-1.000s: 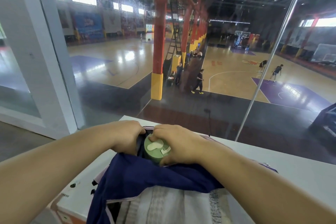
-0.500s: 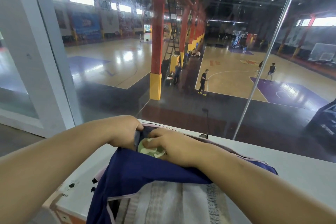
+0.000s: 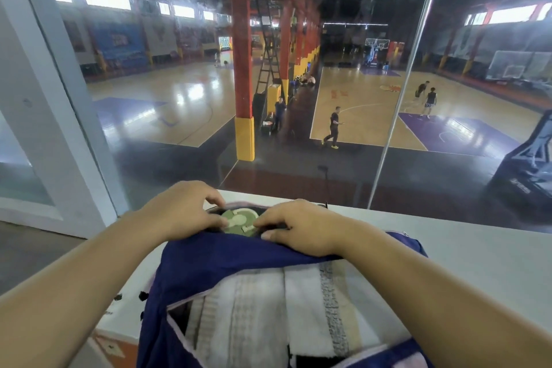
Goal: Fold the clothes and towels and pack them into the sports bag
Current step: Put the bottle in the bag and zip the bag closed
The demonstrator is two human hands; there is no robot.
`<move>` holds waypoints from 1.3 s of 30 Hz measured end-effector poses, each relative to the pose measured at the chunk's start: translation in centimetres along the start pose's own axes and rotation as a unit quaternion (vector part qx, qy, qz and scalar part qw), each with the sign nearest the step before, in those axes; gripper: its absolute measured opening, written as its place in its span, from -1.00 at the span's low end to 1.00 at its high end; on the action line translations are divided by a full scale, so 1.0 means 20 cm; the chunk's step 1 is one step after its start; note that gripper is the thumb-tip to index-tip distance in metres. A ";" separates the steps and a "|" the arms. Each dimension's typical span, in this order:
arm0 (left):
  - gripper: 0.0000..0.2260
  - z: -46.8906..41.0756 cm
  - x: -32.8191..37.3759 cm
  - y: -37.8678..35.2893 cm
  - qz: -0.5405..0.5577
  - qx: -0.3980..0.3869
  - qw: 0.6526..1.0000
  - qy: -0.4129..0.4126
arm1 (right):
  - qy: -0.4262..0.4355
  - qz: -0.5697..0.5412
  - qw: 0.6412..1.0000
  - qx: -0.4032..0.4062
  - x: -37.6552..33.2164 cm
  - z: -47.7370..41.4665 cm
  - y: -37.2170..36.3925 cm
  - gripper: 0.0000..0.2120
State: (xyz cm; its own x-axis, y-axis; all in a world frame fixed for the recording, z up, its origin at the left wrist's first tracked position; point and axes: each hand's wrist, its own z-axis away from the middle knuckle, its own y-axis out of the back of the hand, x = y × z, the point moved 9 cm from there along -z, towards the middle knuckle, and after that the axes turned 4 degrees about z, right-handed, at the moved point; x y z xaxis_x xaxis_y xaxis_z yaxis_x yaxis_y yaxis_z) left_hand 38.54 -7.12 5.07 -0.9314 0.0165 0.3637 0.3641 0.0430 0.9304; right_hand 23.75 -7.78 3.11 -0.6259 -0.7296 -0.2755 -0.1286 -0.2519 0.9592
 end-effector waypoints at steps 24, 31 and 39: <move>-0.53 0.21 1.09 -0.59 -0.060 0.056 0.959 -0.270 | -0.285 -0.047 0.935 0.207 0.69 1.19 -0.10 -0.77; -0.65 0.12 1.12 -0.66 -0.071 0.029 0.953 -0.293 | -0.268 -0.052 0.945 0.182 0.66 1.14 -0.16 -0.71; -0.79 -0.04 1.13 -0.54 -0.069 -0.033 0.974 -0.212 | -0.296 -0.020 0.925 0.236 0.63 1.00 -0.05 -0.72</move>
State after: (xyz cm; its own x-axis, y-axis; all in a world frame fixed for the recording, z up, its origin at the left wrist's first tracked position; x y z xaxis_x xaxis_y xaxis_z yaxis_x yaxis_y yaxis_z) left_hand 13.58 -7.94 3.25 -0.8826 0.4276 0.1952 0.2209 0.0107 0.9752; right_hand 0.70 -4.02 -0.06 -0.9073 -0.2148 -0.3614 -0.3944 0.1373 0.9086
